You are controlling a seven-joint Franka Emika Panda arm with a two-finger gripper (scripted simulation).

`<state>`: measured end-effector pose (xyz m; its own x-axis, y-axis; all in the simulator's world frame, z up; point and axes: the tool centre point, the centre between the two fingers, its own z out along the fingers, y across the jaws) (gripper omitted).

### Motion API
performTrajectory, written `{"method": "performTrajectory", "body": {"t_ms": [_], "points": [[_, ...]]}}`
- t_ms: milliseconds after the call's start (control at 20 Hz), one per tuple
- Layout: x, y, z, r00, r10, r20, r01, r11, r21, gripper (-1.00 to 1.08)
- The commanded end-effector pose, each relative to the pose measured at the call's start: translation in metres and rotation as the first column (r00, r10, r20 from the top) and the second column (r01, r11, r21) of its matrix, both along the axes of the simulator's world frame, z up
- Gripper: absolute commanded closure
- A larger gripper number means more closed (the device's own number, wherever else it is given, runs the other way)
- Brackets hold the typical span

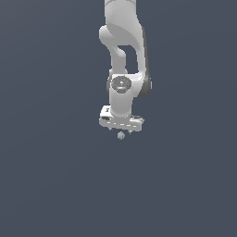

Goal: Pick up the object and move it to a goal position.

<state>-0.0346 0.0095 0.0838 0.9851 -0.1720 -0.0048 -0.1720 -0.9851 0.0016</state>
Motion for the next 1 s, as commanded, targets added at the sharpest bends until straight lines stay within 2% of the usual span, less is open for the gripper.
{"method": "performTrajectory", "body": {"t_ms": [0, 500, 950], "points": [[-0.003, 0.003, -0.007, 1.0, -0.016, 0.003, 0.016, 1.0, 0.0, -0.92], [-0.006, 0.004, -0.017, 1.0, -0.024, 0.004, 0.024, 1.0, 0.001, -0.92], [-0.007, 0.005, -0.056, 1.0, -0.026, 0.005, 0.026, 1.0, 0.001, -0.92]]}}
